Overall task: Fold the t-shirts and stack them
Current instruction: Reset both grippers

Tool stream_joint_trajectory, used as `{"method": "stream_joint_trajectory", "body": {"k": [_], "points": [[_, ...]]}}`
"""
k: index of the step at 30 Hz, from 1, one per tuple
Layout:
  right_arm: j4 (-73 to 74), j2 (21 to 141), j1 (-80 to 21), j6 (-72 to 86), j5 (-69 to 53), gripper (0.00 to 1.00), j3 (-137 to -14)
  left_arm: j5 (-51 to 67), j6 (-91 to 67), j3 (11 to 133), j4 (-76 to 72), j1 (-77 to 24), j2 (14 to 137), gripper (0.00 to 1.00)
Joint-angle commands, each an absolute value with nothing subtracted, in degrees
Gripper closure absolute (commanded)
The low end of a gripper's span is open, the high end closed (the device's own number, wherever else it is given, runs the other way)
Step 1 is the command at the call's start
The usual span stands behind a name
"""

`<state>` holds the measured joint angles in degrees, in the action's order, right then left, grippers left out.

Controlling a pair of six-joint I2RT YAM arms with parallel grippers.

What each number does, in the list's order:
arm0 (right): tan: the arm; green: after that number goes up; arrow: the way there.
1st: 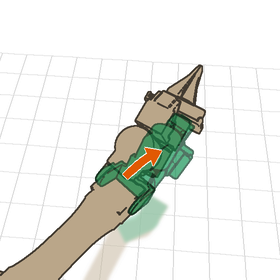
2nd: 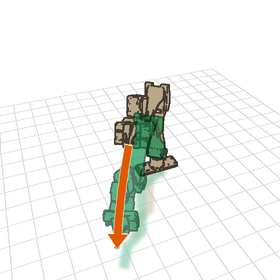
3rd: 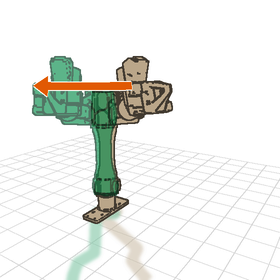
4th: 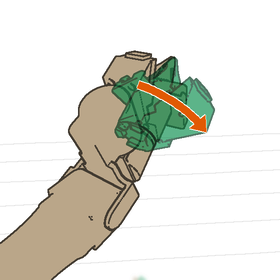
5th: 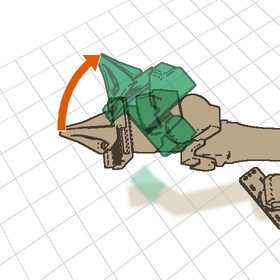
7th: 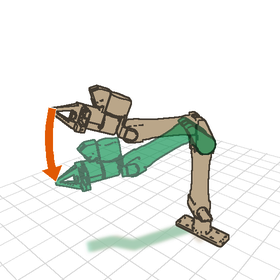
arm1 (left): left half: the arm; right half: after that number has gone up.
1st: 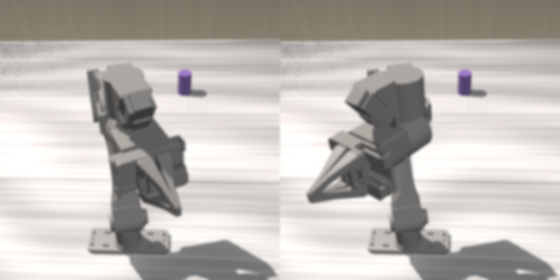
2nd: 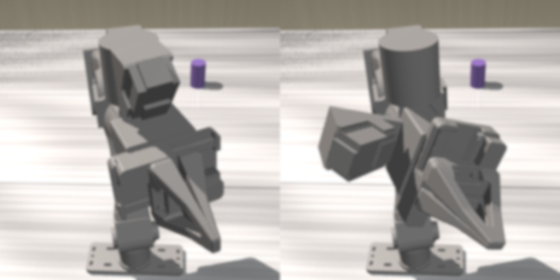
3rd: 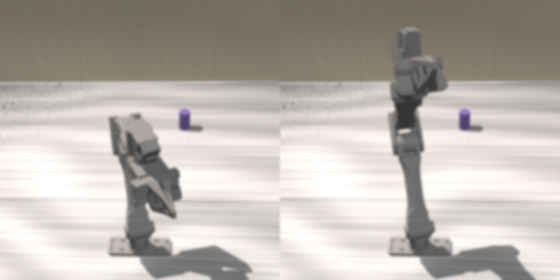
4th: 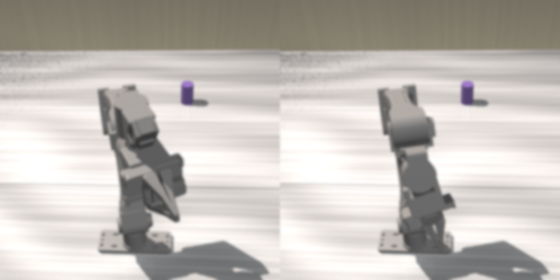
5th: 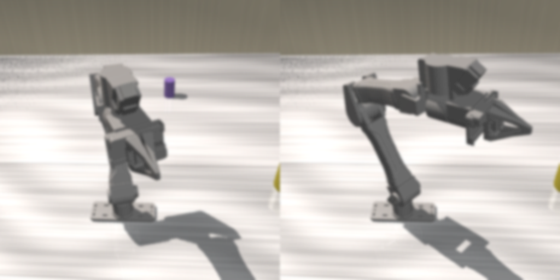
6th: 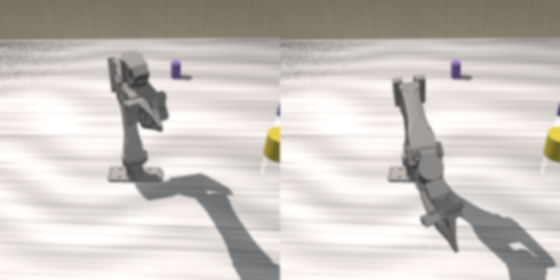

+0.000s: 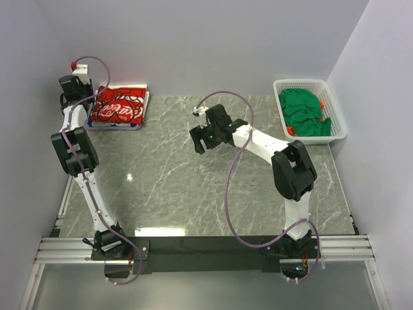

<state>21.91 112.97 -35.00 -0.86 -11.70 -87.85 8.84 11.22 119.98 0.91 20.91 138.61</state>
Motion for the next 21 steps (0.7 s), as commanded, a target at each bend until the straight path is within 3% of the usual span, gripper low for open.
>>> {"method": "stream_joint_trajectory", "body": {"k": [1,14,21], "points": [[21.71,113.47,-35.25,-0.35,-12.39,0.18,-90.00,16.43,9.06,120.85,-0.18,20.57,136.40,0.65],[21.71,114.70,-34.81,-0.18,-12.22,0.18,-89.83,15.56,6.15,123.84,-1.67,20.92,144.84,0.78],[21.62,114.17,-34.54,-0.44,-12.13,0.18,-89.21,3.53,8.35,122.08,-3.34,21.09,145.46,0.79]]}}
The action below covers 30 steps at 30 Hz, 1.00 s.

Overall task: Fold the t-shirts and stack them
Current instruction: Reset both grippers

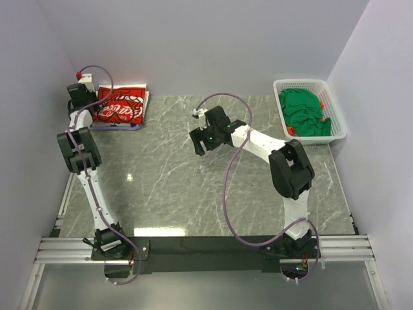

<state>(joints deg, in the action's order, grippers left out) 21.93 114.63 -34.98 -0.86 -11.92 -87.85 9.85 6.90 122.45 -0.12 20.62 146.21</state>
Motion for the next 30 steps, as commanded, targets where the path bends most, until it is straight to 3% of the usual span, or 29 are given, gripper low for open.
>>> {"method": "stream_joint_trajectory", "body": {"k": [1,6,9,12,13,14,21,30], "points": [[21.62,114.08,-34.63,-0.53,-12.13,0.18,-89.12,1.51,9.05,121.99,-3.51,21.27,145.11,0.79],[21.97,112.68,-34.63,-1.31,-10.99,0.18,-88.86,0.18,10.81,121.73,-1.68,21.53,142.92,0.76],[23.29,110.84,-34.45,-2.28,-9.32,0.15,-88.77,0.18,11.60,121.20,1.74,21.53,139.14,0.60],[23.91,107.59,-33.58,-3.42,-8.27,0.10,-87.28,0.18,10.64,117.52,2.46,21.53,132.03,0.27],[24.43,106.71,-33.14,-3.69,-8.17,0.08,-86.75,0.18,9.94,116.29,2.55,21.53,127.75,0.06],[24.78,105.05,-32.70,-3.87,-8.17,0.08,-86.14,0.18,9.67,114.71,3.16,21.53,125.79,0.01],[27.59,97.04,-25.85,-4.48,-9.05,0.07,-82.97,5.18,8.96,116.99,20.46,21.53,114.18,0.00],[32.26,88.86,-12.05,-2.99,-16.08,0.05,-79.81,13.79,7.83,100.48,29.00,20.74,96.52,0.01]]}}
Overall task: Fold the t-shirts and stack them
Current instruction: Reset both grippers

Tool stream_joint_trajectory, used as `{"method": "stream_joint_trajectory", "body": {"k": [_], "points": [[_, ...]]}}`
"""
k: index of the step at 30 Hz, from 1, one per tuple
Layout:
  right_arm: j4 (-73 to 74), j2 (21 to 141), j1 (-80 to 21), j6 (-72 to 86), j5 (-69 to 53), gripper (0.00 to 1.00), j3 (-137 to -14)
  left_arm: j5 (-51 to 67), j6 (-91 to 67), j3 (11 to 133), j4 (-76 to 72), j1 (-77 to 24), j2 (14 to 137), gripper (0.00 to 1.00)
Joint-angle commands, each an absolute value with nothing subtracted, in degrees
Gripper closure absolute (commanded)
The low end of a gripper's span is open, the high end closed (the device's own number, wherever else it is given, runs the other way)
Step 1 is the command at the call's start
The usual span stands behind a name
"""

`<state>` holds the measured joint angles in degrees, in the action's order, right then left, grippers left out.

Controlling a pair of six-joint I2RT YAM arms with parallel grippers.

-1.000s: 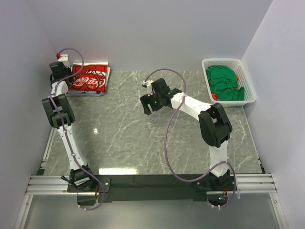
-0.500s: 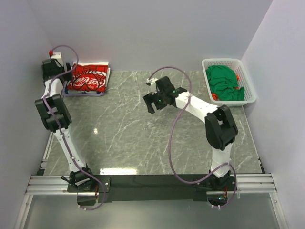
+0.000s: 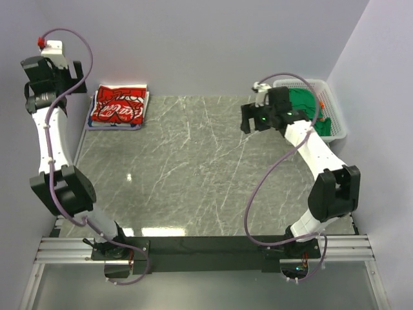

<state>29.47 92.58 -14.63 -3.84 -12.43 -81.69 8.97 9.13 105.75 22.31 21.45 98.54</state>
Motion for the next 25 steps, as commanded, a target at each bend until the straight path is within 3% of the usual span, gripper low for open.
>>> {"method": "stream_joint_trajectory", "body": {"k": [1,11,19,25], "points": [[32.78,88.42,-11.17,-2.81,-16.69,0.05,-78.93,13.97,7.04,98.63,29.00,19.96,93.46,0.01],[31.91,84.03,-5.01,-3.95,-19.51,0.05,-64.27,9.76,4.75,66.66,25.76,6.51,77.53,0.01],[28.48,78.50,-5.01,-5.18,-23.11,0.04,-51.87,8.43,4.22,53.54,23.03,1.85,71.55,0.00],[27.77,74.80,-5.10,-5.97,-24.17,0.04,-49.57,10.46,3.96,50.62,21.97,1.93,68.20,0.01]]}}
